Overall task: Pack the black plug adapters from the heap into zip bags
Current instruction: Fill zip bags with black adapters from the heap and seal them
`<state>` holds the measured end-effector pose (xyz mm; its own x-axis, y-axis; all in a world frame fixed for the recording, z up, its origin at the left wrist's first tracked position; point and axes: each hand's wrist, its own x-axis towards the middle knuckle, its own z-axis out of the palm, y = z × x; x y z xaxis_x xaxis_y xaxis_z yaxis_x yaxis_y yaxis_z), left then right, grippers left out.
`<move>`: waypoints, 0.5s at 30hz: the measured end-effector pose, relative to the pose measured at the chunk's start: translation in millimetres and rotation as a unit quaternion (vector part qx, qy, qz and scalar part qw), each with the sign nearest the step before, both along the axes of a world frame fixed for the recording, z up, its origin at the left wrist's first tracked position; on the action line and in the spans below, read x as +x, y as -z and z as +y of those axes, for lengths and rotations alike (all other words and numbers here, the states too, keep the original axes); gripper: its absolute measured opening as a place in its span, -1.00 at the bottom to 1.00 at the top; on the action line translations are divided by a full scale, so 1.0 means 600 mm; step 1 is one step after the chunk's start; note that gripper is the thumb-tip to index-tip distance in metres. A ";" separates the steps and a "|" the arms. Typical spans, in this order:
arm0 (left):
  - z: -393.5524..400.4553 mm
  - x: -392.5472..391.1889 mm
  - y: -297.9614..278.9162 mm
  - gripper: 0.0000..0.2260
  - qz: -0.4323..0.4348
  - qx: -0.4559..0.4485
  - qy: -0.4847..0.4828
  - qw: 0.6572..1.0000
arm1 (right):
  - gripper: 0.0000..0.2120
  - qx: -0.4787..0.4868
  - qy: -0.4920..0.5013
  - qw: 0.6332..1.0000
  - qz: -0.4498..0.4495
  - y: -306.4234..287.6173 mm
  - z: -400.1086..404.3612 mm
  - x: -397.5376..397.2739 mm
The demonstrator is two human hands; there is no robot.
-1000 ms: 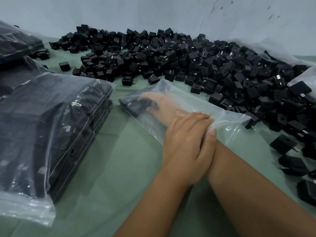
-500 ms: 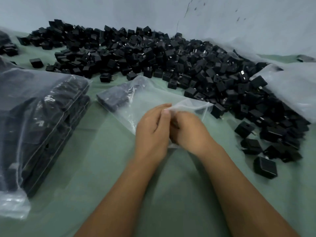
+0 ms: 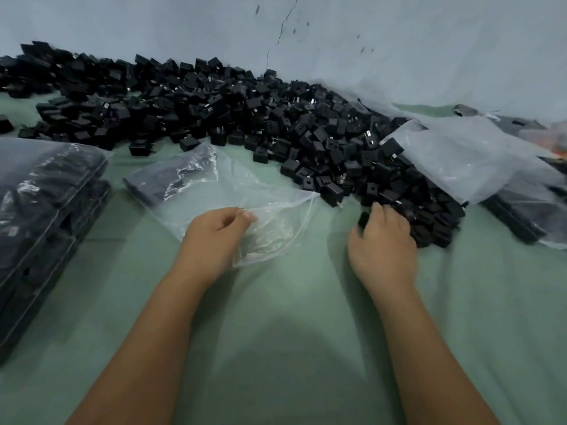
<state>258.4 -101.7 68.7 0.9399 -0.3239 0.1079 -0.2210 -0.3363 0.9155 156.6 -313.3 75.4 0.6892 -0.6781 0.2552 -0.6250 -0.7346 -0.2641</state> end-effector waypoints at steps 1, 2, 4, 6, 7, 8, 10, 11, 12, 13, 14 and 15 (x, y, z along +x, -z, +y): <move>0.007 0.003 -0.002 -0.71 -0.009 0.022 0.015 1.000 | -0.52 -0.012 -0.018 1.000 -0.012 0.000 -0.003 0.015; 0.016 0.006 -0.004 -0.72 -0.014 0.032 0.030 0.999 | -0.57 -0.020 -0.027 0.999 -0.023 -0.002 -0.006 0.031; 0.032 0.010 -0.009 -0.78 -0.005 0.021 0.049 0.999 | -0.65 -0.036 -0.016 0.999 -0.038 -0.002 -0.011 0.060; 0.041 0.012 -0.013 -0.84 0.017 -0.003 0.051 0.999 | -0.69 -0.077 0.007 0.996 -0.052 0.003 -0.016 0.079; 0.043 0.013 -0.014 -0.87 0.022 -0.005 0.048 0.999 | -0.68 -0.092 0.013 0.992 -0.080 0.005 -0.017 0.083; 0.044 0.015 -0.014 -0.88 0.022 -0.002 0.045 0.999 | -0.67 -0.090 0.015 0.988 -0.123 0.006 -0.017 0.082; 0.042 0.017 -0.015 -0.86 0.024 0.004 0.043 0.999 | -0.67 -0.039 0.001 0.967 -0.251 0.003 -0.015 0.072; 0.040 0.017 -0.015 -0.87 0.026 0.003 0.044 0.999 | -0.68 -0.006 -0.018 0.948 -0.317 0.001 -0.011 0.066; 0.038 0.016 -0.015 -0.88 0.029 0.002 0.046 0.999 | -0.70 0.021 -0.045 0.927 -0.372 -0.002 -0.004 0.061; 0.037 0.015 -0.016 -0.89 0.033 0.001 0.049 0.998 | -0.71 0.040 -0.081 0.906 -0.414 -0.005 0.007 0.058; 0.036 0.014 -0.016 -0.86 0.035 0.001 0.053 0.998 | -0.70 0.052 -0.125 0.887 -0.442 -0.010 0.021 0.057; 0.035 0.014 -0.016 -0.82 0.040 -0.002 0.058 0.998 | -0.68 0.057 -0.174 0.870 -0.458 -0.016 0.038 0.056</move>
<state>266.5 -80.7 78.5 0.9017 -0.4309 0.0359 -0.1851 -0.3098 0.9326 190.4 -290.3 85.0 0.4001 -0.5269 0.7499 0.1415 -0.7729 -0.6186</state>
